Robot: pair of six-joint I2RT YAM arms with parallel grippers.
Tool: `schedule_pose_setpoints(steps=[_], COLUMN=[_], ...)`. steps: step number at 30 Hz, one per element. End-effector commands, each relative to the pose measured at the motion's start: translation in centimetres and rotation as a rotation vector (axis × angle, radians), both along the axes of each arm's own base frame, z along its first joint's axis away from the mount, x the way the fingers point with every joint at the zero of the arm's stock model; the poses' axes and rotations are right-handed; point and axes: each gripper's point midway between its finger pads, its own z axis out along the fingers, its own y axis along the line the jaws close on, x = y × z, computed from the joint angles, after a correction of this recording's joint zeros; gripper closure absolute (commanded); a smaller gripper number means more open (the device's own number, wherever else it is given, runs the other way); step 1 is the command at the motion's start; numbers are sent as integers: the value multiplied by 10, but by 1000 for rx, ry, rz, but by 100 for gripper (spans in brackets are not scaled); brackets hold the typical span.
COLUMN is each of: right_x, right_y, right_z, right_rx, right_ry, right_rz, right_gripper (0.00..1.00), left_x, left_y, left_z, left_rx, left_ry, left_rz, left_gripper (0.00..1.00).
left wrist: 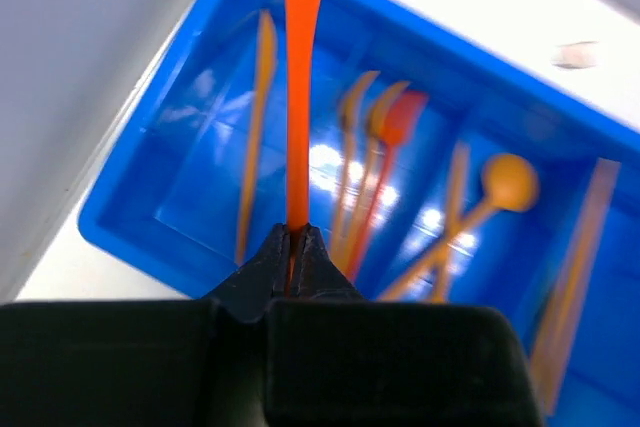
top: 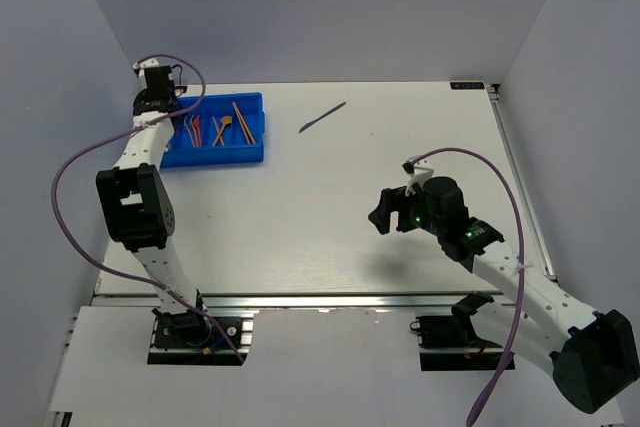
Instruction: Sort the eating utensils into containers
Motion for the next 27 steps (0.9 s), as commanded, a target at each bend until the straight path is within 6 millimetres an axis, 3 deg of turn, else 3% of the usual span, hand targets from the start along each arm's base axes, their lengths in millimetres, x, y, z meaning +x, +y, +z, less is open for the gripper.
schedule_pose_setpoints(steps=[1, 9, 13, 15, 20, 23, 24, 25, 27], right_x=[1, 1, 1, 2, 3, 2, 2, 2, 2], right_y=[3, 6, 7, 7, 6, 6, 6, 6, 6], right_z=[10, 8, 6, 5, 3, 2, 3, 3, 4], right_rx=[21, 23, 18, 15, 9, 10, 11, 11, 15], right_ry=[-34, -25, -17, -15, -10, -10, -12, -12, -17], right_rz=[23, 42, 40, 40, 38, 39, 39, 39, 37], right_gripper=[11, 11, 11, 11, 11, 11, 11, 11, 11], left_x=[6, 28, 39, 45, 40, 35, 35, 34, 34], left_y=[40, 64, 75, 71, 67, 71, 70, 70, 67], left_z=[-5, 2, -11, -17, -38, -39, -35, -32, -16], left_rx=[50, 90, 57, 35, 25, 42, 43, 43, 35], left_ry=[-11, -127, -121, -130, -103, -103, -112, -118, -153], left_rz=[51, -1, -17, -53, -72, -59, -58, -59, -61], left_gripper=[100, 100, 100, 100, 100, 100, 91, 70, 58])
